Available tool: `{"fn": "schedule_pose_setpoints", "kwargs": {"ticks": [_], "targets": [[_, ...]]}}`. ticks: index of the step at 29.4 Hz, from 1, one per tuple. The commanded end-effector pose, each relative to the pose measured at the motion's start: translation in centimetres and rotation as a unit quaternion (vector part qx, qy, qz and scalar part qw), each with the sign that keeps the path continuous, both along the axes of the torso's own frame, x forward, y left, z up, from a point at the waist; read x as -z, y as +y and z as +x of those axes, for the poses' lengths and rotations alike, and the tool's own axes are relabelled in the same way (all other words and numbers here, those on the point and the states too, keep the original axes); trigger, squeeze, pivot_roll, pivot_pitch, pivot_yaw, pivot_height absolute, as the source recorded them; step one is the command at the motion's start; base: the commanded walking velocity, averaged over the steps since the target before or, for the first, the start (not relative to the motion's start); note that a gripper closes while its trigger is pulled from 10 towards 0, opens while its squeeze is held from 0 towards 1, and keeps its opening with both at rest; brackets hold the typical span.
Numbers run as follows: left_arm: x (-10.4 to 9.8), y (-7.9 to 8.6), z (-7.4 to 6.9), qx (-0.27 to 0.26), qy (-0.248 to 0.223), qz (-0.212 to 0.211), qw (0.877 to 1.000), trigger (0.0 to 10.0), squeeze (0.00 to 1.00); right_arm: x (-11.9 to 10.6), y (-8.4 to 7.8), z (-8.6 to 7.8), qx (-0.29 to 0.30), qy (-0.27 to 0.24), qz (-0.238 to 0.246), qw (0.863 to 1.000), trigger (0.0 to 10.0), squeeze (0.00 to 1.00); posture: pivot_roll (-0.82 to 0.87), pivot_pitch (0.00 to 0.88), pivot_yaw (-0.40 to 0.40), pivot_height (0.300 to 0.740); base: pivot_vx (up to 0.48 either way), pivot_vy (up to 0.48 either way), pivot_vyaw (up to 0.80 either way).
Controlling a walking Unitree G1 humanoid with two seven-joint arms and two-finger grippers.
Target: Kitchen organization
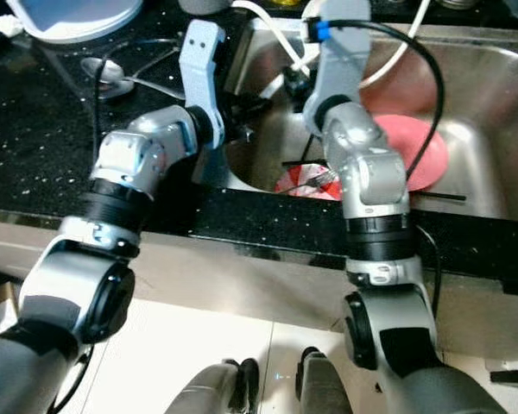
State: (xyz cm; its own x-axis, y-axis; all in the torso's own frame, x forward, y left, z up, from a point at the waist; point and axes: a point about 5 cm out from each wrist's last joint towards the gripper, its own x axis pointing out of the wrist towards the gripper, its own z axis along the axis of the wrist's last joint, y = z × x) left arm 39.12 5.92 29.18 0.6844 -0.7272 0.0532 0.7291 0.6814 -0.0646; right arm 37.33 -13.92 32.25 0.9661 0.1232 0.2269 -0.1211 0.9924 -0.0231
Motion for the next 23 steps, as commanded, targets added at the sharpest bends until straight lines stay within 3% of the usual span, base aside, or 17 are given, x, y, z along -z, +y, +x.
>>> {"fn": "schedule_pose_setpoints", "kwargs": {"ticks": [1,4,5,6,7,9,10,12,13,14,15,16,17,18,19,20,23], "targets": [[-1.3,-0.6,-0.4,0.016,-0.032,-0.039,0.999,10.0,1.0,-0.9,-1.7,-0.2,0.055,-0.03,0.002,0.998,10.0,0.0,0.01,0.27,0.122,0.74,0.0,0.0,0.0],[-2.4,-0.2,-0.6,0.012,-0.065,-0.065,0.996,10.0,1.0,-1.4,-3.2,-0.3,0.101,-0.046,0.009,0.994,10.0,0.0,0.01,0.27,0.118,0.74,0.0,0.0,0.0],[-2.7,0.3,-0.5,-0.003,-0.078,-0.064,0.995,10.0,0.0,-1.6,-3.7,-0.4,0.112,-0.051,0.013,0.992,10.0,0.0,0.01,0.27,0.118,0.74,0.0,0.0,0.0],[-2.7,0.3,-0.5,-0.003,-0.078,-0.064,0.995,10.0,0.0,-1.6,-3.7,-0.4,0.112,-0.051,0.013,0.992,10.0,0.0,0.01,0.27,0.118,0.74,0.0,0.0,0.0],[-3.1,2.6,0.0,-0.089,-0.102,-0.024,0.991,10.0,0.0,-1.7,-4.1,-0.4,0.122,-0.055,0.021,0.991,10.0,0.0,0.02,0.267,0.112,0.74,0.0,0.0,0.0],[-3.1,4.6,0.6,-0.171,-0.092,0.025,0.981,10.0,0.0,-1.7,-4.2,-0.3,0.122,-0.054,0.023,0.991,10.0,0.0,0.03,0.26,0.108,0.74,0.0,0.0,0.0],[-3.1,4.6,0.6,-0.171,-0.092,0.025,0.981,10.0,0.0,-1.7,-4.2,-0.3,0.122,-0.054,0.023,0.991,10.0,0.0,0.03,0.26,0.108,0.74,0.0,0.0,0.0],[-2.2,7.4,1.6,-0.274,-0.041,0.124,0.953,10.0,0.0,-1.4,-4.0,-0.3,0.117,-0.05,0.025,0.992,10.0,0.0,0.04,0.255,0.103,0.74,0.0,0.0,0.0],[-2.2,7.4,1.6,-0.274,-0.041,0.124,0.953,10.0,0.0,-1.4,-4.0,-0.3,0.117,-0.05,0.025,0.992,10.0,0.0,0.04,0.255,0.103,0.74,0.0,0.0,0.0],[-2.9,9.5,1.7,-0.344,-0.044,0.146,0.926,10.0,0.0,-1.2,-3.8,-0.2,0.113,-0.046,0.026,0.992,10.0,0.0,0.04,0.255,0.103,0.74,0.0,0.0,0.0],[-4.0,11.5,1.7,-0.409,-0.056,0.144,0.899,10.0,0.0,-0.9,-3.6,-0.1,0.11,-0.043,0.028,0.993,10.0,0.0,0.06,0.246,0.099,0.74,0.0,0.0,0.0],[-4.0,11.5,1.7,-0.409,-0.056,0.144,0.899,10.0,0.0,-0.9,-3.6,-0.1,0.11,-0.043,0.028,0.993,10.0,0.0,0.06,0.246,0.099,0.74,0.0,0.0,0.0],[-4.9,13.1,1.5,-0.45,-0.056,0.115,0.884,10.0,0.0,-0.7,-3.5,-0.1,0.107,-0.041,0.03,0.993,10.0,0.0,0.06,0.244,0.095,0.74,0.0,0.0,0.0],[-5.3,14.2,1.4,-0.466,-0.05,0.082,0.879,10.0,0.0,-0.6,-3.3,0.0,0.105,-0.04,0.031,0.993,10.0,0.0,0.06,0.244,0.095,0.74,0.0,0.0,0.0],[-5.3,14.2,1.4,-0.466,-0.05,0.082,0.879,10.0,0.0,-0.6,-3.3,0.0,0.105,-0.04,0.031,0.993,10.0,0.0,0.06,0.244,0.095,0.74,0.0,0.0,0.0],[-5.1,15.6,1.3,-0.493,-0.043,0.078,0.865,10.0,0.0,-0.5,-3.2,0.0,0.103,-0.04,0.032,0.993,10.0,0.0,0.06,0.244,0.095,0.74,0.0,0.0,0.0],[-4.4,16.5,1.4,-0.502,-0.024,0.084,0.86,10.0,0.0,-0.5,-3.0,0.1,0.1,-0.04,0.033,0.994,10.0,0.0,0.06,0.237,0.089,0.74,0.0,0.0,0.0]]}}
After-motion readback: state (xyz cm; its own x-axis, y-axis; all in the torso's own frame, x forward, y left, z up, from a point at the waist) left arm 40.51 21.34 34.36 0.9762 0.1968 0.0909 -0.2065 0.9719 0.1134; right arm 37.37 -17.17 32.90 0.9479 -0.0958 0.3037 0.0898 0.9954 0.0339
